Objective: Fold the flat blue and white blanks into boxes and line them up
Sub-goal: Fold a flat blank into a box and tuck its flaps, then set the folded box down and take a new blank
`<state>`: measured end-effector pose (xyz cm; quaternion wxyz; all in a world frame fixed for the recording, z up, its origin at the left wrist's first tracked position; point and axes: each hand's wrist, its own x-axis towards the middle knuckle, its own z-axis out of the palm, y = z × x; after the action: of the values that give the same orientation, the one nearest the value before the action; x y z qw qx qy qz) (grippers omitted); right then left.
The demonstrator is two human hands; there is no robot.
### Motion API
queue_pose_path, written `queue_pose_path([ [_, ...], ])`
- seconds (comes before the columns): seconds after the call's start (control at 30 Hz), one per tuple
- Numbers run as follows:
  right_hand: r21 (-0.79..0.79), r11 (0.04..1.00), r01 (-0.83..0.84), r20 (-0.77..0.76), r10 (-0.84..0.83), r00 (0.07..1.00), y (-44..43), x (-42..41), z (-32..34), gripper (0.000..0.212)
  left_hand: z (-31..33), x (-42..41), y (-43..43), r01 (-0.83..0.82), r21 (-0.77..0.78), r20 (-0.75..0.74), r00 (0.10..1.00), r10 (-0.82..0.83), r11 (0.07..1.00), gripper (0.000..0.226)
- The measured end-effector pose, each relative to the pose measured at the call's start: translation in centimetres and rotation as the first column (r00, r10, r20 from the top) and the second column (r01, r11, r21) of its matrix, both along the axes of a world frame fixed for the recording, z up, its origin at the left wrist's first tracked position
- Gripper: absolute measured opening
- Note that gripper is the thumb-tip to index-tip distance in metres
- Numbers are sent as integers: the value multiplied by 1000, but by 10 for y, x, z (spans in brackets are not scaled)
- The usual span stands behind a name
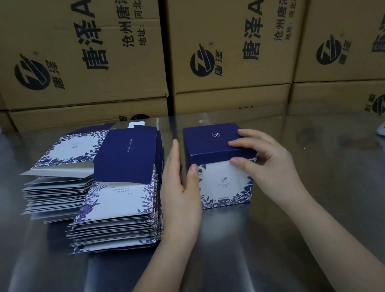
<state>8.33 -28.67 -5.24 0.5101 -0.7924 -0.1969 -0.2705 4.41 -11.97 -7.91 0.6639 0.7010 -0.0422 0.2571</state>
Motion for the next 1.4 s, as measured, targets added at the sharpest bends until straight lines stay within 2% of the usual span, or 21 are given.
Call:
queue_pose_path([
  [0.1,-101,971,217,85,-209,974,-4,9,2,30,-3,-3,-6,-146,179,-48,986,157,973,45],
  [0.17,-218,895,388,190,-351,917,-9,20,4,28,-3,-6,-11,-114,251,-89,986,141,961,31],
  [0.27,-390,715,580,293,-501,814,-21,38,13,24,-5,-13,-19,31,403,-182,982,47,915,22],
  [0.33,-484,607,630,337,-535,775,-31,52,20,23,-7,-19,-24,156,539,-248,969,-21,828,19],
  [0.4,-553,526,646,359,-549,755,-43,67,27,23,-8,-26,-30,251,673,-282,957,-72,696,21],
  [0.47,-613,475,631,341,-562,754,-53,82,33,21,-8,-32,-35,315,732,-294,946,-138,604,23],
  [0.53,-653,443,614,290,-603,743,-63,96,36,15,-7,-35,-38,371,747,-309,928,-207,551,24],
  [0.67,-683,438,585,180,-675,716,-79,119,40,10,-6,-37,-43,454,756,-355,890,-286,471,25],
  [0.8,-746,465,477,-5,-720,694,-92,146,43,8,-6,-33,-45,502,741,-402,864,-304,445,26],
  [0.9,-794,487,364,-125,-716,687,-101,165,42,56,-8,-28,-44,510,735,-409,859,-308,446,26],
  [0.93,-791,511,336,-160,-703,693,-103,169,41,66,-8,-26,-44,511,731,-408,858,-311,452,26],
  [1.0,-779,553,295,-215,-678,703,-104,176,39,74,-10,-24,-43,511,730,-405,858,-315,454,26],
  [1.17,-779,583,231,-314,-682,661,-103,190,42,86,-14,-21,-43,519,727,-408,853,-326,449,25],
  [1.27,-786,561,259,-293,-707,643,-100,186,41,91,-14,-21,-42,512,724,-397,857,-329,462,25],
  [1.37,-763,498,412,-133,-745,654,-79,170,43,92,-13,-22,-41,479,726,-365,876,-314,493,26],
  [1.4,-728,506,462,-75,-729,680,-67,164,44,87,-12,-22,-41,474,728,-362,879,-309,495,26],
])
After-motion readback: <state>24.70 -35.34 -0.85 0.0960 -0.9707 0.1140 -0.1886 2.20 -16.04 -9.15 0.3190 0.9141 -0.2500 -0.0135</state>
